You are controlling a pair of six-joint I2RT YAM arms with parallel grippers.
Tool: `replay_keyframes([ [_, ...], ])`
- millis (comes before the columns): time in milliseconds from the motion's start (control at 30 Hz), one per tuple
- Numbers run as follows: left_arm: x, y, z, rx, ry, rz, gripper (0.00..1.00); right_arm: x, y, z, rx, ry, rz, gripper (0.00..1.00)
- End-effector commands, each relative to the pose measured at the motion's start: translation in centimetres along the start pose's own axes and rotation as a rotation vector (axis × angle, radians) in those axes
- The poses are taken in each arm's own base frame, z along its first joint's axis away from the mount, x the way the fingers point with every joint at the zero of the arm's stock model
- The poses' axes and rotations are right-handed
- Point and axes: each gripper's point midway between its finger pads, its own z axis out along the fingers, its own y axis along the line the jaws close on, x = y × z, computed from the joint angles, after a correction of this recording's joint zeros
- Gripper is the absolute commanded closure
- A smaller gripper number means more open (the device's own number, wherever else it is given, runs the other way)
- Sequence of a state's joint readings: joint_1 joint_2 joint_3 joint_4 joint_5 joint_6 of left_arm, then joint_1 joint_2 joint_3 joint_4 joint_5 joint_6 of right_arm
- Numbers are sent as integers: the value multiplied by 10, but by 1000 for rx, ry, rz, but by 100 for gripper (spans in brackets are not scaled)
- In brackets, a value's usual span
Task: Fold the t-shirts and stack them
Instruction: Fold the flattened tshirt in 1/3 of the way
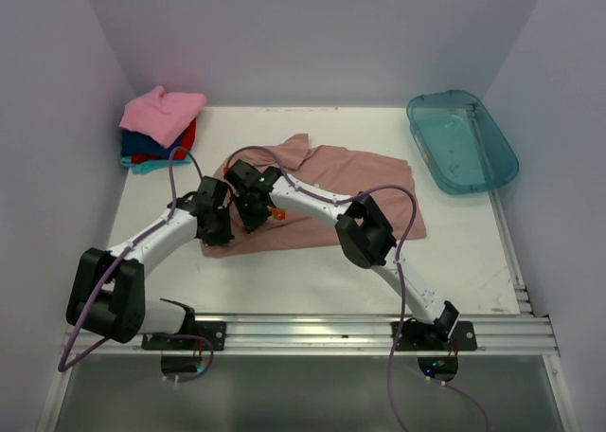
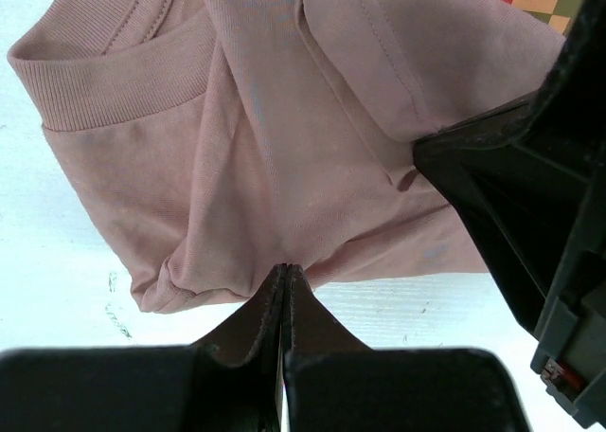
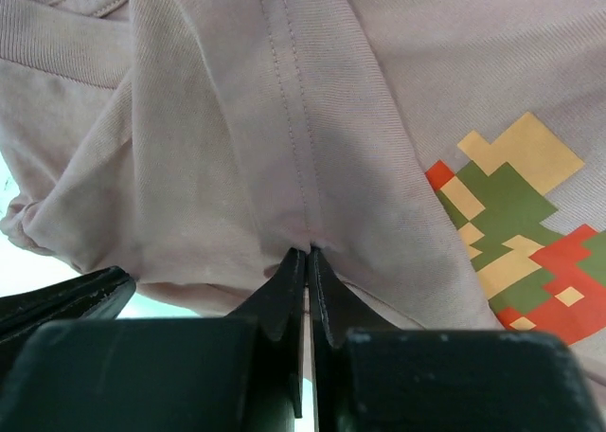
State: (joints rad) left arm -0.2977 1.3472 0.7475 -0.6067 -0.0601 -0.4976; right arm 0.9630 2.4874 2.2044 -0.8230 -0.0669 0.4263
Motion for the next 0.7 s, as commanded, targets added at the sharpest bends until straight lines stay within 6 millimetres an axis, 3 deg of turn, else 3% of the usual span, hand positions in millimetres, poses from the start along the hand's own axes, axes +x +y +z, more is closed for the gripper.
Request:
replay_keyframes([
  [0, -7, -4, -2, 14, -40, -13, 100, 13, -4, 9, 27, 30, 0, 100],
  [267, -7, -3, -1, 14, -39, -12, 100, -16, 10, -41, -11, -67, -21, 100],
  [400, -7, -2, -2, 9, -43, -13, 100, -39, 19, -67, -43, -142, -32, 100],
  [667, -6, -2, -2, 6, -41, -15, 100, -62, -13, -70, 21, -175, 11, 100],
])
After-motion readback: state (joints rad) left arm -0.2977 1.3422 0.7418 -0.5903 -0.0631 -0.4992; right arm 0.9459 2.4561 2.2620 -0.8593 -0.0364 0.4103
